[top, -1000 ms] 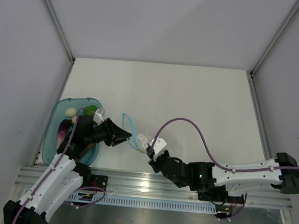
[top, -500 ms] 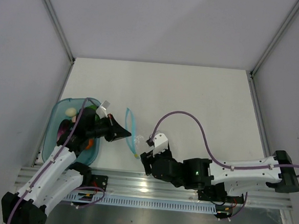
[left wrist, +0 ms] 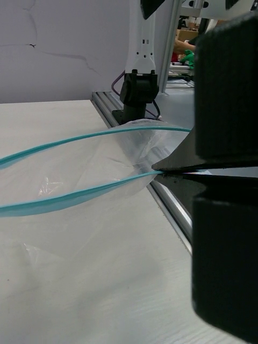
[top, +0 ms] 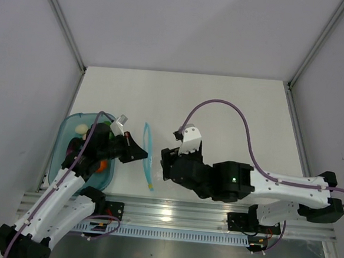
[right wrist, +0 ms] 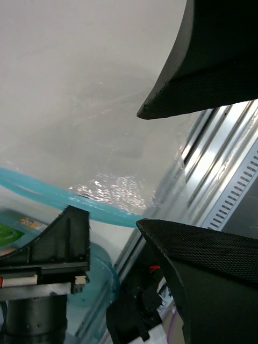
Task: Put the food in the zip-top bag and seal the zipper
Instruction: Pick up the zipper food storage bag at the center of the board, then open the zipper of the food storage bag.
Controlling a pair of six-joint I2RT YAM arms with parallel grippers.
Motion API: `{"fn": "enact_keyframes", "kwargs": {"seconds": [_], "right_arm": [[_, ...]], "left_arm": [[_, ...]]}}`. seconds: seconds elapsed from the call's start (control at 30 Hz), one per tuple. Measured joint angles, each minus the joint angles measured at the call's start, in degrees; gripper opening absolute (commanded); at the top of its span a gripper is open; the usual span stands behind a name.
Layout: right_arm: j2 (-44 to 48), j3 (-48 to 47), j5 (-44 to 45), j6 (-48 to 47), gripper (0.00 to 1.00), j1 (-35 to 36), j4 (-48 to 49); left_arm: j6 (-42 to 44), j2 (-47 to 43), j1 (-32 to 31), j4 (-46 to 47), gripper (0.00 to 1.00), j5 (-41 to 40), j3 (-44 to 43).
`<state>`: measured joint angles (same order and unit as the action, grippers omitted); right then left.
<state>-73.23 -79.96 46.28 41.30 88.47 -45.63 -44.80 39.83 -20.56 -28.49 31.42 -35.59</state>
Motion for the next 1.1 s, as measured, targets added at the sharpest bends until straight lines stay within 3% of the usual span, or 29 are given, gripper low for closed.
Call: {"fn": "enact_keyframes", "kwargs": {"seconds": [0.27,0.4,0.8,1.1], "right_arm": [[-21.6,-17.0,-1.6,-1.0,0.72,-3.1,-8.5],[-28.0,-25.1,-0.7,0.5,0.71,-3.1,-14.7],[-28.7,-28.4,-1.6,6.0,0.6,-6.4,-22.1],[-28.7,-25.6,-3.3,7.4,0.54,-6.8,-21.9]], "left_arm": [[-0.2,-0.8,-3.2,-1.0,0.01,-1.3,-0.3],[-0.3,-0.9,-5.6,-1.8,0.0,-3.0,-2.2],[-3.1,-2.2,-10.2,-1.8,0.01,-7.6,-3.3],[-4.7,-2.9,-10.8,-1.2,0.01,-8.8,-3.3]]}}
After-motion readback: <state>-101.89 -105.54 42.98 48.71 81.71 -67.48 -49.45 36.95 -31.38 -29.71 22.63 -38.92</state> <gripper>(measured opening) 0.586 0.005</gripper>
